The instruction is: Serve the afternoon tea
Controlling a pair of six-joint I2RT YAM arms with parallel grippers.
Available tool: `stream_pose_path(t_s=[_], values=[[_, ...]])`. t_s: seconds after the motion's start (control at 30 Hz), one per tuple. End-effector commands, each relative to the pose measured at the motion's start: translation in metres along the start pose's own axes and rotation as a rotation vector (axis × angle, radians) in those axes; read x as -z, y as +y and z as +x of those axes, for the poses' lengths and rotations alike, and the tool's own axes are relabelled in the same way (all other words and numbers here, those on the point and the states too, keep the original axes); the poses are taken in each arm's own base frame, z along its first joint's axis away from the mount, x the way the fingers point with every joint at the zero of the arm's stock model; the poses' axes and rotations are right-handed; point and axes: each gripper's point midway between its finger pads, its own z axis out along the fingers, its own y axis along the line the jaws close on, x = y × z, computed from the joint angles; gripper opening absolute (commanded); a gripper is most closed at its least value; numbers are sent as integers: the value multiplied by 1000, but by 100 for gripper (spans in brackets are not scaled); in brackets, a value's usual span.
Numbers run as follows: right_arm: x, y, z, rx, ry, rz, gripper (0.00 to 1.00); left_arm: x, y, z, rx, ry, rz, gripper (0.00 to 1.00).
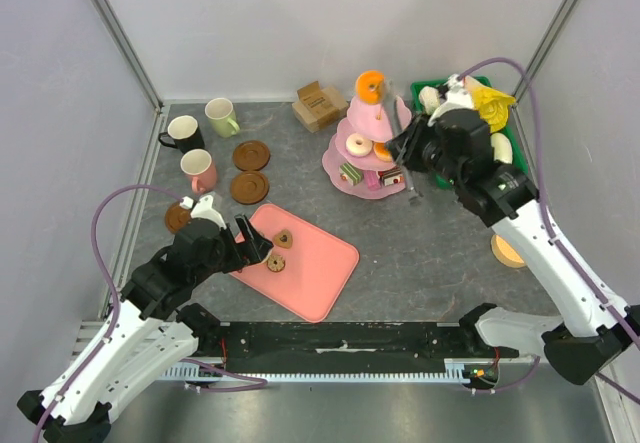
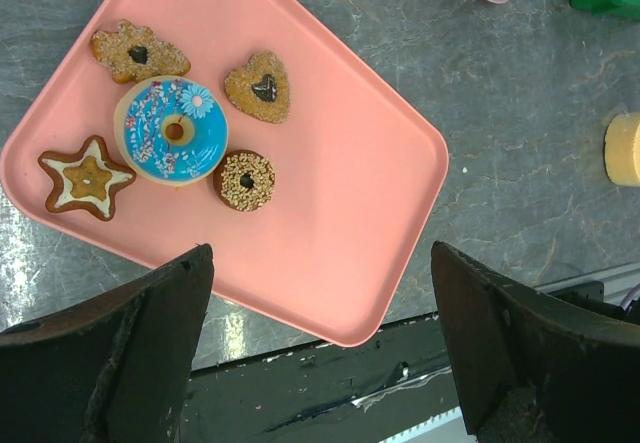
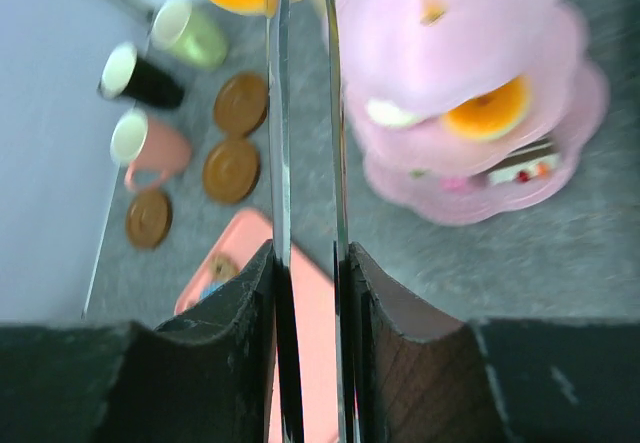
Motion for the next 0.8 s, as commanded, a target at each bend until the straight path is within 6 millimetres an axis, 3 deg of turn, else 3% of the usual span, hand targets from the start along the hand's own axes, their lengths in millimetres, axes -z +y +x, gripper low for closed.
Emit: stream_pose_path(t_s=[0.0, 0.13, 0.23, 0.5, 0.77], values=[[4, -48, -53, -44, -108, 163, 34, -1, -9, -7, 27, -21, 29, 95], [-4, -118, -79, -101, -147, 340, 34, -1, -9, -7, 23, -22, 25, 95], [-14, -153, -79, -114, -108, 404, 34, -2, -7, -8, 23, -24, 17, 95], [-55, -177, -43, -89, 56, 422, 34, -8, -2, -5, 17, -11, -19, 95], [-84, -175, -8, -88, 180, 336, 34, -8, -3, -6, 12, -11, -15, 95]])
